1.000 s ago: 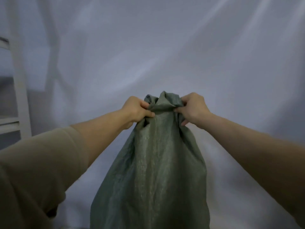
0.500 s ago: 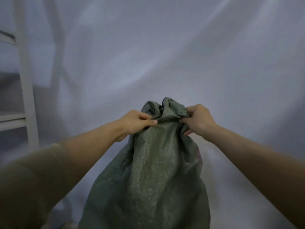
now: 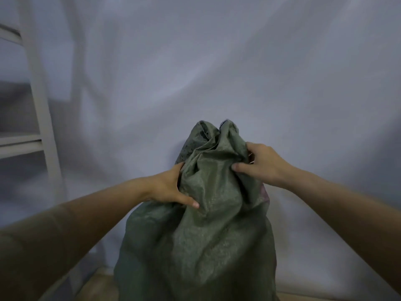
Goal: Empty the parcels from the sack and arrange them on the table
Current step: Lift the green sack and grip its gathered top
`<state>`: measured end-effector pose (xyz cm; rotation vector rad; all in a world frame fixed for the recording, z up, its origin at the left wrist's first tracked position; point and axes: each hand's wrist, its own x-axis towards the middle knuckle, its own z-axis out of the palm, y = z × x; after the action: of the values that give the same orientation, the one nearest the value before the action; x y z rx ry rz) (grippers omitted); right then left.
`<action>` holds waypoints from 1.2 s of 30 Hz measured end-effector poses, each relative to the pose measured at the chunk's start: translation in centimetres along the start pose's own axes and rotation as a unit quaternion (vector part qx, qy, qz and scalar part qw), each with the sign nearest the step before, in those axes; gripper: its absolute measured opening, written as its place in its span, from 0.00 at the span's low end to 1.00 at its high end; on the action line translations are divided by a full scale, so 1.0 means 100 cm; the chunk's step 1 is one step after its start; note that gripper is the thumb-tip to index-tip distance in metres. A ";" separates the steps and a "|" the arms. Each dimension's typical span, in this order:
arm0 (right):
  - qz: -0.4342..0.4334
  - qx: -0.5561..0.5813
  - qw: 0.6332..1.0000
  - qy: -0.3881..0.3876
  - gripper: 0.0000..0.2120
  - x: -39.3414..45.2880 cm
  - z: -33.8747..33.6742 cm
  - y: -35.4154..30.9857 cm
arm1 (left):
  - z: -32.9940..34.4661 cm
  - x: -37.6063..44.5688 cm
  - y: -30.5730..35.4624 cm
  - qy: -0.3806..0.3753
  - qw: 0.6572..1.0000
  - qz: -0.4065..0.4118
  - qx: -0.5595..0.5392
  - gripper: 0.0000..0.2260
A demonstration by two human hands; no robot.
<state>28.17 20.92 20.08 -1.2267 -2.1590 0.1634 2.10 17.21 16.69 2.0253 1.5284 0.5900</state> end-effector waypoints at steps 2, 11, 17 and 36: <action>-0.035 -0.016 0.993 -0.113 0.25 -0.013 0.005 0.000 | 0.009 0.004 -0.013 0.057 0.997 -0.009 0.052 0.53; 0.166 0.198 0.959 -0.116 0.25 -0.030 0.038 0.032 | 0.031 0.011 -0.033 0.138 0.983 0.029 0.114 0.07; 0.306 0.256 0.917 -0.007 0.32 -0.029 0.044 0.038 | 0.011 0.003 -0.019 0.191 0.978 0.085 0.013 0.09; 0.183 0.502 0.843 0.060 0.21 -0.027 0.049 -0.033 | 0.018 0.007 0.019 0.333 0.838 0.296 0.314 0.19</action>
<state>23.91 17.85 16.30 -0.9191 -1.3220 1.1766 4.80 17.22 16.49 3.0806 1.5620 1.2721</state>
